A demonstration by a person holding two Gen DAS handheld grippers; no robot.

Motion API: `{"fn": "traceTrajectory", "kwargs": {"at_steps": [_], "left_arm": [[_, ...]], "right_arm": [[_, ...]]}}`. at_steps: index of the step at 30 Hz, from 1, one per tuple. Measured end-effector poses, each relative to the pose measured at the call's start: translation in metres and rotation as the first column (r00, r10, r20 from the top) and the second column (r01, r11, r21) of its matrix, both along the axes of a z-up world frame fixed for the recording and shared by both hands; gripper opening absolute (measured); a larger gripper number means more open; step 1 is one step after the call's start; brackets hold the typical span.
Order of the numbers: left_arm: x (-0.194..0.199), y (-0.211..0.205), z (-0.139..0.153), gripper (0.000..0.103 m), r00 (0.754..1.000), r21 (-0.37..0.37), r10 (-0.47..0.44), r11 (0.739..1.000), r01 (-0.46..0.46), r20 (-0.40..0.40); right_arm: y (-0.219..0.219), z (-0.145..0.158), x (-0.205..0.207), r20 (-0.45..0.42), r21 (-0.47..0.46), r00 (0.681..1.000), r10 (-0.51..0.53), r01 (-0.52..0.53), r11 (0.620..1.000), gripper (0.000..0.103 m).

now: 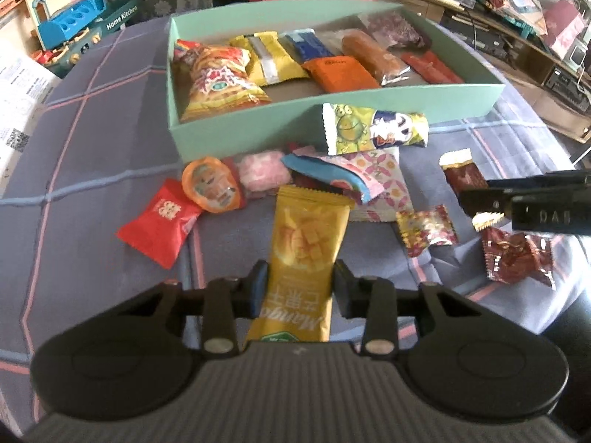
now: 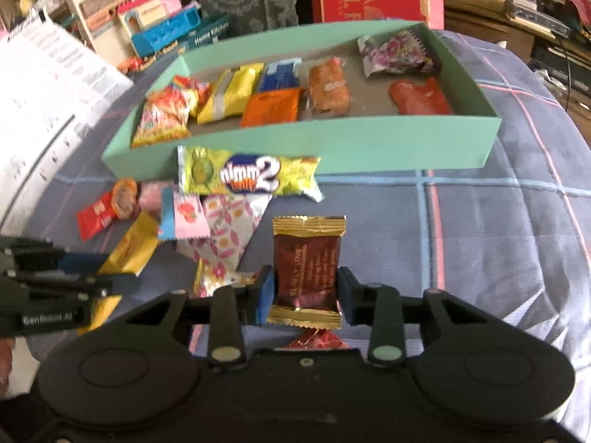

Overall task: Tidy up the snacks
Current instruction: 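Grasp the yellow mango bar with the left tool while the right tool grasps the brown-gold candy, then release the mango bar into the tray with the left tool while the right releases the brown candy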

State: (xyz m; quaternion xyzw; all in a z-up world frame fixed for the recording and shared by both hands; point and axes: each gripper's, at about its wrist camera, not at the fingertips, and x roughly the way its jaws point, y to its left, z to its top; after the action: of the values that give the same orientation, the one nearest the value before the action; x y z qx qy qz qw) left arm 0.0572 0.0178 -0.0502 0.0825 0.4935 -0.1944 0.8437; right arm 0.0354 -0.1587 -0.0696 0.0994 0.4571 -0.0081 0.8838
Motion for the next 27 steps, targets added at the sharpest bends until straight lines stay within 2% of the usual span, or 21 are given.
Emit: {"fn": "traceTrajectory", "kwargs": {"at_steps": [6, 11, 19, 23, 27], "left_arm": [[-0.008, 0.007, 0.025, 0.036, 0.999, -0.046, 0.021, 0.999, -0.02, 0.032], [0.004, 0.005, 0.053, 0.036, 0.996, -0.079, 0.05, 0.996, -0.044, 0.078], [0.059, -0.024, 0.092, 0.036, 0.983, -0.116, 0.079, 0.991, -0.06, 0.165], [0.096, -0.036, 0.097, 0.036, 0.98, -0.131, 0.106, 0.988, -0.085, 0.166], [0.129, -0.047, 0.089, 0.036, 0.981, -0.124, 0.124, 0.987, -0.105, 0.151]], "right_arm": [[-0.011, 0.022, -0.005, 0.046, 0.045, 0.999, -0.017, 0.015, 0.999, 0.036], [-0.018, 0.046, -0.002, 0.101, 0.073, 0.995, -0.024, 0.017, 0.997, 0.036], [-0.048, 0.082, 0.036, 0.165, 0.125, 0.983, -0.08, 0.059, 0.99, 0.036], [-0.066, 0.084, 0.061, 0.16, 0.15, 0.98, -0.118, 0.094, 0.984, 0.036], [-0.077, 0.08, 0.085, 0.15, 0.145, 0.979, -0.135, 0.113, 0.983, 0.036]]}}
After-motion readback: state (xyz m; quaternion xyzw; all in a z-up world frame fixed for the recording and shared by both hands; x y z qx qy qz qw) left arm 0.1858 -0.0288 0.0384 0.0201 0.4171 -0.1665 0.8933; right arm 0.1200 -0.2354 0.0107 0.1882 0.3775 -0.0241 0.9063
